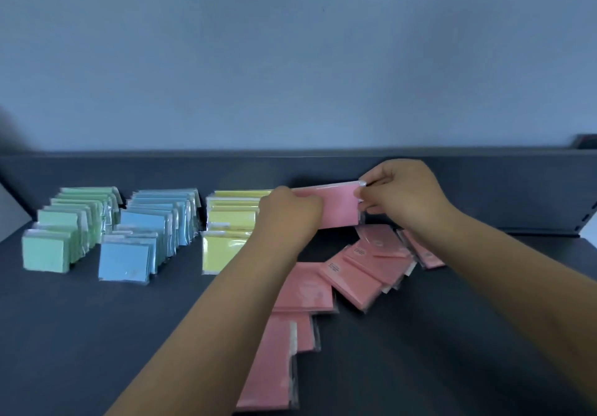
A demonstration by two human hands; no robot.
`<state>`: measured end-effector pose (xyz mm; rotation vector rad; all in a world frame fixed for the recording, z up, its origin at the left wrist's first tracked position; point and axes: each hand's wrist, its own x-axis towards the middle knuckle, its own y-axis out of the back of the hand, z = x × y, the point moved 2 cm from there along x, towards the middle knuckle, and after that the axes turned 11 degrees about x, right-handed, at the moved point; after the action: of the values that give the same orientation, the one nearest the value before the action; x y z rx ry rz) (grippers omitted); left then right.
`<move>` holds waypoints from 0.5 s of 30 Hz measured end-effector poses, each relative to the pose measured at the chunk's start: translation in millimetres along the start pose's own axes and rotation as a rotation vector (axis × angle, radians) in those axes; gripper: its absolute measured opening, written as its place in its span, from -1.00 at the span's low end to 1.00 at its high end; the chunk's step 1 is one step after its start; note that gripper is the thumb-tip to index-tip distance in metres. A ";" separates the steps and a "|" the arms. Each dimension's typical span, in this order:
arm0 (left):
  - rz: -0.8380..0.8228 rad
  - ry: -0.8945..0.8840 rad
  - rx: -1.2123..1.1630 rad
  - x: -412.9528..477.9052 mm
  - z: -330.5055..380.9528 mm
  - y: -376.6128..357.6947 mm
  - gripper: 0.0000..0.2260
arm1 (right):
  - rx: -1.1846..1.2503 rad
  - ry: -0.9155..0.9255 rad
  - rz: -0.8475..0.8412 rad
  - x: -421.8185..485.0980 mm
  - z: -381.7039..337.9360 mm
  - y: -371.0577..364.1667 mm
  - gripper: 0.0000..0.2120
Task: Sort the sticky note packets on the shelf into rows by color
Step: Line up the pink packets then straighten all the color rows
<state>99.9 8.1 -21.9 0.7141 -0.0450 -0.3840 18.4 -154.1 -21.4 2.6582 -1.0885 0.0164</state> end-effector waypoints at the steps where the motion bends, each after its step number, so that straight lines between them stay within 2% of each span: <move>1: -0.030 0.025 0.006 2.5 -1.0 -1.0 -0.89 | 0.004 -0.008 0.012 0.8 3.9 -3.2 -0.89; 5: -0.085 0.073 -0.010 10.4 -2.4 -5.0 -0.84 | 0.029 -0.018 0.085 3.6 15.9 -10.4 -0.89; 9: -0.073 0.093 0.033 13.0 -2.9 -4.1 -0.89 | 0.154 -0.169 0.094 -0.5 24.6 -15.2 -0.92; 15: -0.071 0.109 0.065 9.4 -2.3 -9.6 -0.86 | 0.108 -0.138 0.090 3.0 28.5 -16.4 -0.91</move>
<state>105.9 -0.4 -30.7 0.8017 0.0709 -0.4129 29.3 -152.1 -52.5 2.7376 -1.2838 -0.0945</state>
